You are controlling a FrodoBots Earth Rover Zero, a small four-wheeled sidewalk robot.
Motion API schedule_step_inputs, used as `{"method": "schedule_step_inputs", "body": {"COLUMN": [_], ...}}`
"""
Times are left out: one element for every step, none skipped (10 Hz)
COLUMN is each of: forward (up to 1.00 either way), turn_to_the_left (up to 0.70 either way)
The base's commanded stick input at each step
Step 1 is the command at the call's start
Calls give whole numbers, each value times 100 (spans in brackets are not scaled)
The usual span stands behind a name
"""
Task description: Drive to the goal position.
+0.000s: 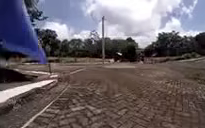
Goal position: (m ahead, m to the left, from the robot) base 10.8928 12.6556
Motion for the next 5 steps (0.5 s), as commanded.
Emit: {"method": "schedule_step_inputs", "body": {"forward": [85, 85, 85, 85, 85], "turn_to_the_left": [0, 0, 0, 0, 0]}}
